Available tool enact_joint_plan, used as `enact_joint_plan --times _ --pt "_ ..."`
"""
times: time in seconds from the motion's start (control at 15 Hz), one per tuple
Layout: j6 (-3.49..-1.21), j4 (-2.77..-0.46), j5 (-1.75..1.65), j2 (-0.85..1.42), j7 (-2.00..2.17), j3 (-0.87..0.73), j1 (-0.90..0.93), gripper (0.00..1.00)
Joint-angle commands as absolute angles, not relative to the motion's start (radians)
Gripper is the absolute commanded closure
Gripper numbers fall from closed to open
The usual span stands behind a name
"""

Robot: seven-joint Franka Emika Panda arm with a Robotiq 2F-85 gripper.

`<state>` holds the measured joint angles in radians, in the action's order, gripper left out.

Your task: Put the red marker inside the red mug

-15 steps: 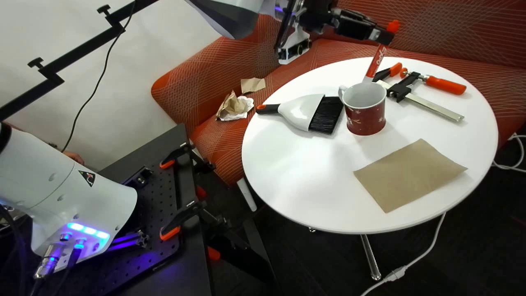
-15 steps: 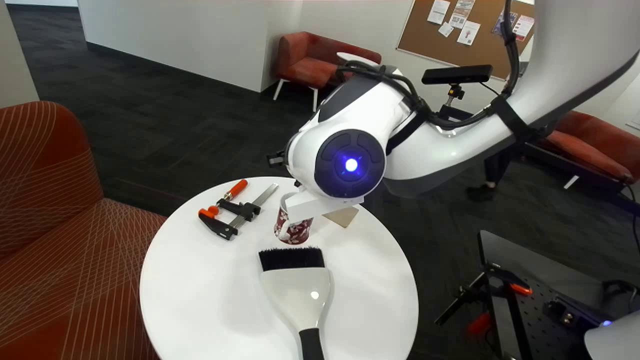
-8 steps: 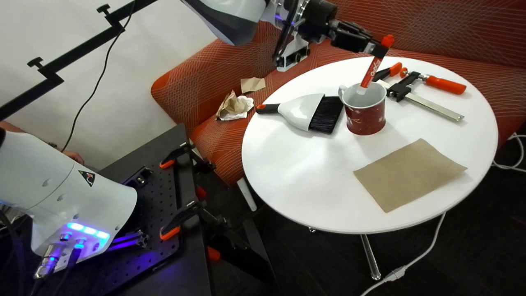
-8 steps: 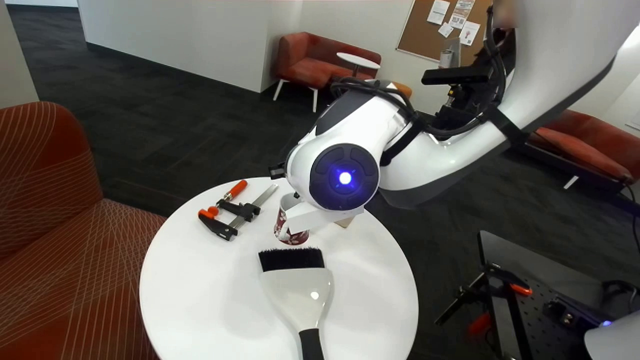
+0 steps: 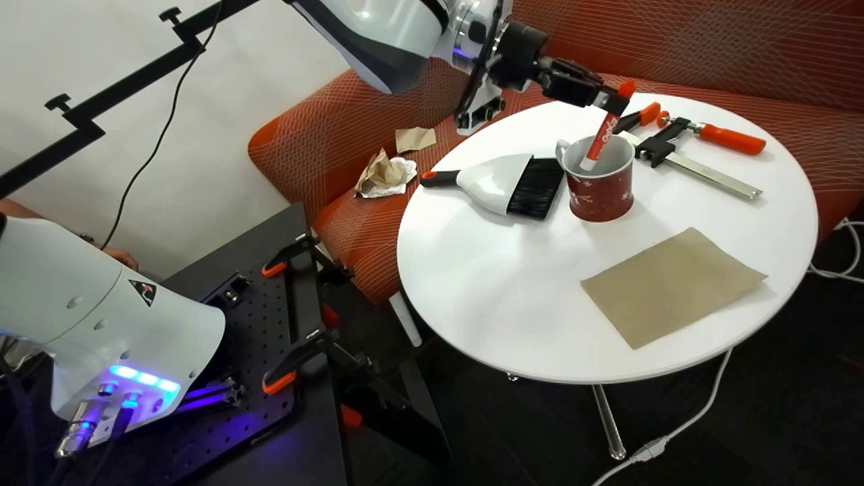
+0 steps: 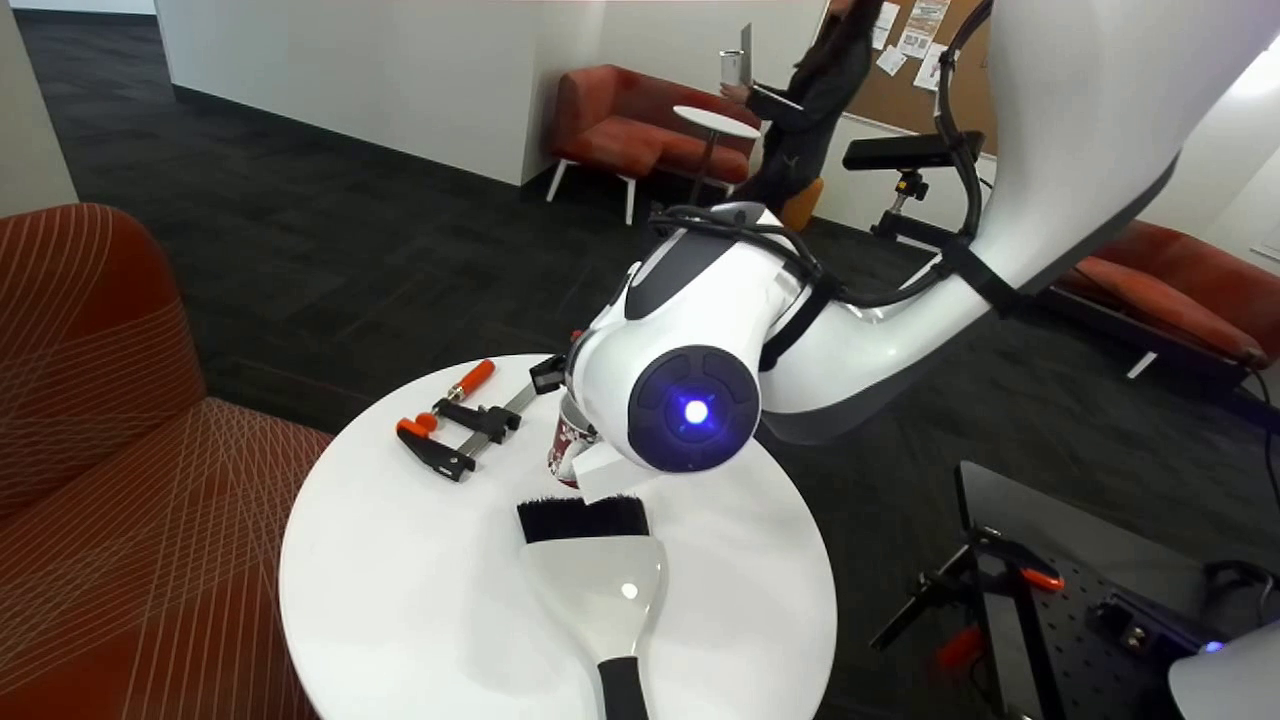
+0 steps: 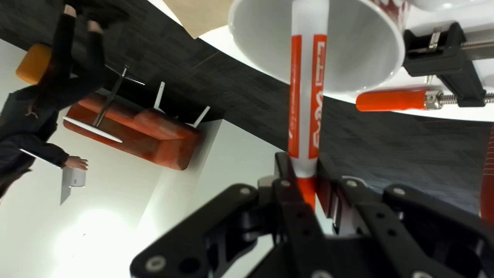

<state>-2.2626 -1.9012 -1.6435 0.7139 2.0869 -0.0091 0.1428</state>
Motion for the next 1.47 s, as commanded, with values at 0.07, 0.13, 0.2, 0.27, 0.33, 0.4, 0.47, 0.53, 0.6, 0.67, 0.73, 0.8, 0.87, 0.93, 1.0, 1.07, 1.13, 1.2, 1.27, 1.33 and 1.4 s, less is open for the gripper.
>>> enact_joint_plan --times 0.07,0.13,0.2,0.27,0.33,0.4,0.47,0.53,0.6,0.67,0.73,0.8,0.87,0.93,1.0,1.07,1.13,1.2,1.27,1.33,1.4 --pt "-2.245 -1.88 -1.684 0.758 2.105 0.029 0.117 0.95" --pt "-2.246 -1.881 -1.687 0.762 2.105 0.031 0.115 0.95" --pt "-2.243 -1.882 -1.69 0.766 2.104 0.033 0.116 0.95" --pt "-2.238 -1.884 -1.692 0.767 2.103 0.035 0.116 0.69" --pt "-2.236 -1.886 -1.695 0.764 2.107 0.036 0.116 0.55" --pt "-2.231 -1.891 -1.697 0.754 2.11 0.036 0.118 0.48" --pt "-2.227 -1.895 -1.701 0.744 2.115 0.035 0.119 0.42" --pt "-2.218 -1.901 -1.705 0.729 2.122 0.034 0.121 0.34" --pt "-2.212 -1.907 -1.71 0.713 2.129 0.033 0.121 0.26" --pt "-2.205 -1.915 -1.712 0.692 2.133 0.033 0.12 0.19" --pt "-2.201 -1.92 -1.717 0.676 2.141 0.034 0.119 0.1" --pt "-2.193 -1.927 -1.717 0.656 2.146 0.035 0.117 0.04" --pt "-2.192 -1.933 -1.714 0.636 2.144 0.037 0.114 0.0" --pt "-2.192 -1.937 -1.711 0.619 2.142 0.038 0.111 0.0" --pt "-2.19 -1.939 -1.706 0.602 2.137 0.038 0.109 0.0" --pt "-2.196 -1.943 -1.705 0.587 2.137 0.04 0.105 0.0" --pt "-2.193 -1.947 -1.697 0.571 2.133 0.044 0.107 0.0" --pt "-2.196 -1.95 -1.697 0.559 2.134 0.046 0.106 0.0" --pt "-2.199 -1.953 -1.697 0.548 2.135 0.048 0.105 0.0" --pt "-2.203 -1.956 -1.696 0.539 2.134 0.051 0.105 0.0" --pt "-2.205 -1.958 -1.697 0.531 2.135 0.054 0.105 0.0"
